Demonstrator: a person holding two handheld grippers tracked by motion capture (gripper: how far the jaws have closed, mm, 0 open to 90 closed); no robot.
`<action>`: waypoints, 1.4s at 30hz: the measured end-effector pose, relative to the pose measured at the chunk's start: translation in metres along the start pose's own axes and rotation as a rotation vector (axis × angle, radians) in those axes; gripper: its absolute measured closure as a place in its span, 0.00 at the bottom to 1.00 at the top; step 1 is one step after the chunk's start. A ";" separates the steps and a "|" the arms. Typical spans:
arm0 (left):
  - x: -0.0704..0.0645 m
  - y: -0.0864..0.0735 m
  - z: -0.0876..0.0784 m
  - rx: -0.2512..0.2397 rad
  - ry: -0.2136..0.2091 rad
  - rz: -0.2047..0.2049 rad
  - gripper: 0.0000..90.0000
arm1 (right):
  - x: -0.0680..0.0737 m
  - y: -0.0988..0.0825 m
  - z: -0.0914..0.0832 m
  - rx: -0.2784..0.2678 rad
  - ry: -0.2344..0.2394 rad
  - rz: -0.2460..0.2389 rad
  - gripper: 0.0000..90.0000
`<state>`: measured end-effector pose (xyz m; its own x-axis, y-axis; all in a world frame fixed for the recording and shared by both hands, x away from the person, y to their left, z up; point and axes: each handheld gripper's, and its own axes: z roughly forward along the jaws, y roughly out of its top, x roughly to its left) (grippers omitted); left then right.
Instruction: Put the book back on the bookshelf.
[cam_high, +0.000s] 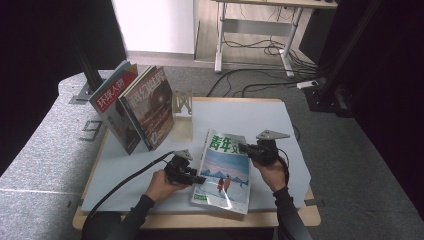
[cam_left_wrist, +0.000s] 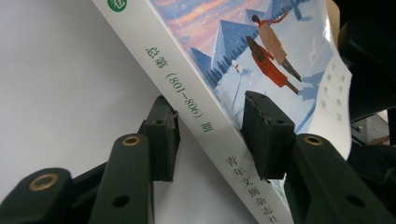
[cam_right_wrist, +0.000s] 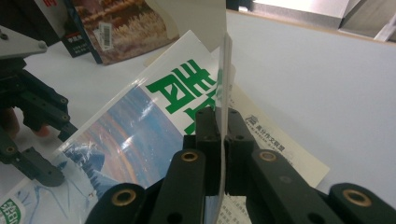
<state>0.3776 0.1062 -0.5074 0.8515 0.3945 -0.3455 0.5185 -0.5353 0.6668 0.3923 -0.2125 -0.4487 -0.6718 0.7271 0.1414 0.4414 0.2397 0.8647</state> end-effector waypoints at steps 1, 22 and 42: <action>0.000 0.000 -0.001 -0.005 -0.002 0.000 0.64 | 0.000 0.002 -0.001 -0.004 0.003 -0.003 0.95; 0.002 0.002 -0.023 -0.112 0.098 0.047 0.71 | 0.013 0.025 -0.016 -0.091 0.002 -0.066 0.94; 0.008 -0.002 -0.033 -0.143 0.057 0.006 0.75 | 0.017 0.029 -0.016 -0.095 0.019 -0.075 0.94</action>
<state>0.3809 0.1352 -0.4893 0.8467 0.4356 -0.3057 0.4935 -0.4279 0.7572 0.3842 -0.2031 -0.4140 -0.7124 0.6969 0.0826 0.3316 0.2306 0.9148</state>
